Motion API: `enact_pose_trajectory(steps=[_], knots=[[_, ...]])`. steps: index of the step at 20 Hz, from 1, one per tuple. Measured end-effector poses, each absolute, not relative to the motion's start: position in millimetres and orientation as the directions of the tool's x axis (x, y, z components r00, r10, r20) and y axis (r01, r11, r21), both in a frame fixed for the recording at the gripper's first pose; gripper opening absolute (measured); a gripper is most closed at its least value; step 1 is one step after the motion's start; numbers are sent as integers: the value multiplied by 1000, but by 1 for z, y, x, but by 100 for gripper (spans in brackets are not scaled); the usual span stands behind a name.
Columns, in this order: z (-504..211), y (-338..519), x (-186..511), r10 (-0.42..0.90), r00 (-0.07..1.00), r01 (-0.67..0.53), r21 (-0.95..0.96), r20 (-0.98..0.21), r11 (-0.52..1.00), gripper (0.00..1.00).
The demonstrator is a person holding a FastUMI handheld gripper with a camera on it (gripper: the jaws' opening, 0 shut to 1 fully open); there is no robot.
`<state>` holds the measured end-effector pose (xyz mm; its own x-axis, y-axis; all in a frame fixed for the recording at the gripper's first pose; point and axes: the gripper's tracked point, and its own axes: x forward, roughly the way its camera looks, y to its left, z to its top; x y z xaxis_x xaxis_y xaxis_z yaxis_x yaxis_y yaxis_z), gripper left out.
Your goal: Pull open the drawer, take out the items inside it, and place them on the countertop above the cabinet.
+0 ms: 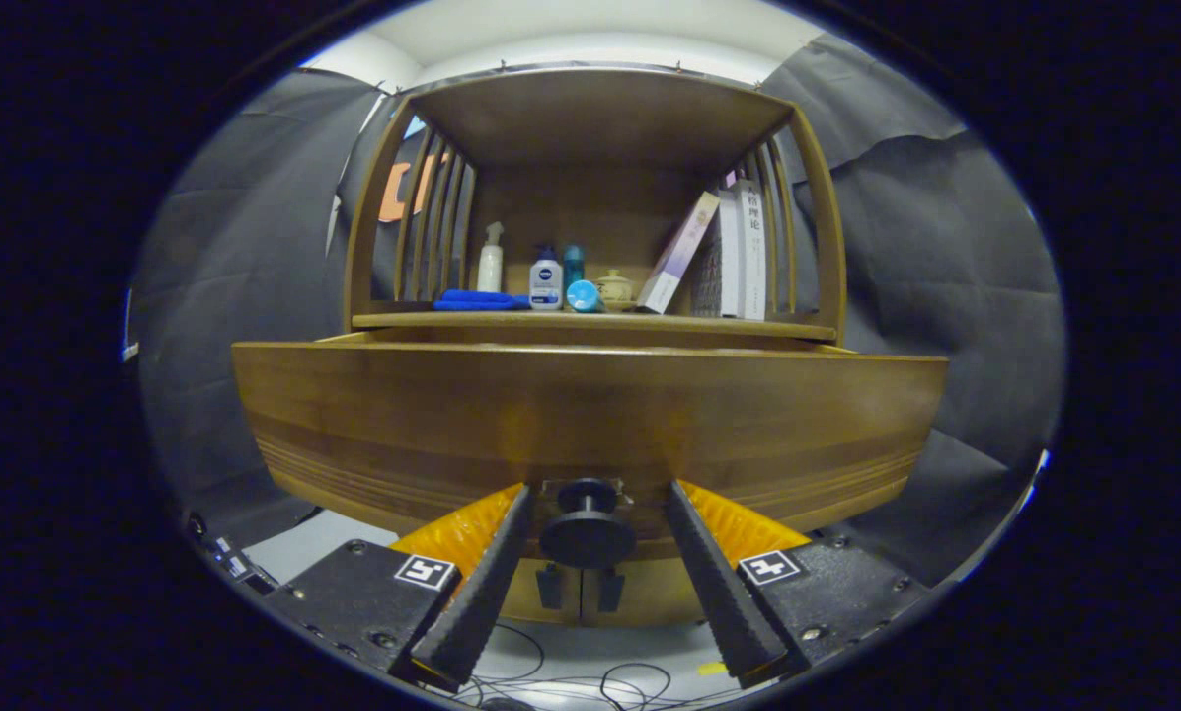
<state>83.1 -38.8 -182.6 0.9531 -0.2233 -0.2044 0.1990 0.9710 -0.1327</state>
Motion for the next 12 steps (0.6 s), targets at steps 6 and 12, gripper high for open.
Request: enact_pose_trajectory(steps=[6, 12], knots=[[-183, -42, 85, -218, 939, 187, -138, -268, 973, 90], [-185, -42, 87, -211, 932, 168, -165, -295, 972, 90]])
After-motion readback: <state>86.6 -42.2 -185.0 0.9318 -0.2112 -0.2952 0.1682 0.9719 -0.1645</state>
